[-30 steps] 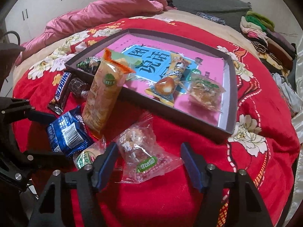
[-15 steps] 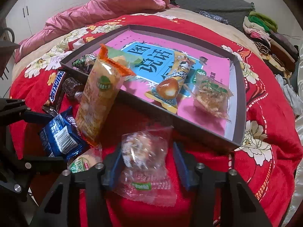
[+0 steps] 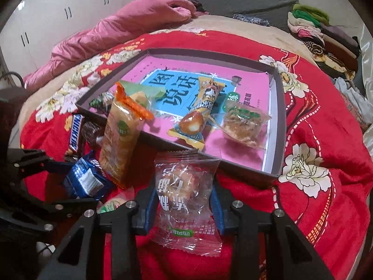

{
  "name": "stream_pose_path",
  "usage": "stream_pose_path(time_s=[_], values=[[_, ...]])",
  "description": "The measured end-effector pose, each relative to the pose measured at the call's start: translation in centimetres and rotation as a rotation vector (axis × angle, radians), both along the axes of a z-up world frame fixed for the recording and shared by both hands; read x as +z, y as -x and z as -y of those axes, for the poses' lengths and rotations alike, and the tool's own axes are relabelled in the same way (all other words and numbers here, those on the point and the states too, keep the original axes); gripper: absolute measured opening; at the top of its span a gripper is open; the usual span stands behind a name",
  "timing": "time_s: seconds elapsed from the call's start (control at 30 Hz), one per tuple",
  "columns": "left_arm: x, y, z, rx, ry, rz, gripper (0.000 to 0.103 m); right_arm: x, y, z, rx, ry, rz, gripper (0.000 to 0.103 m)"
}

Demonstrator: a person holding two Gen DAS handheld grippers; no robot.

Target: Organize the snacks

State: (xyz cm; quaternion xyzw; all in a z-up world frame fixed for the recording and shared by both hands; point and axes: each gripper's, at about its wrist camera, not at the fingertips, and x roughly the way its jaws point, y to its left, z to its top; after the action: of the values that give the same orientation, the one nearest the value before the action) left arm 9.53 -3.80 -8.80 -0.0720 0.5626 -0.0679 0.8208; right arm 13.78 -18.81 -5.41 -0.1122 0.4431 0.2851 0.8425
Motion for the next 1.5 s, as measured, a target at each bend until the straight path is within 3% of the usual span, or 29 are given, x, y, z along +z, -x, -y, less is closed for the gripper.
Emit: stream_pose_path(time_s=[0.43, 0.9, 1.5], values=[[-0.1, 0.1, -0.5, 0.028, 0.036, 0.01, 0.059, 0.7, 0.1, 0.1, -0.007, -0.073, -0.007, 0.04], [1.2, 1.4, -2.0, 0.047, 0.09, 0.0, 0.059, 1.1, -0.1, 0.8, -0.041, -0.097, 0.004, 0.04], [4.9, 2.3, -3.1, 0.068, 0.11, 0.069, 0.059, 2.6, -0.2, 1.9, -0.062, -0.201, 0.03, 0.04]])
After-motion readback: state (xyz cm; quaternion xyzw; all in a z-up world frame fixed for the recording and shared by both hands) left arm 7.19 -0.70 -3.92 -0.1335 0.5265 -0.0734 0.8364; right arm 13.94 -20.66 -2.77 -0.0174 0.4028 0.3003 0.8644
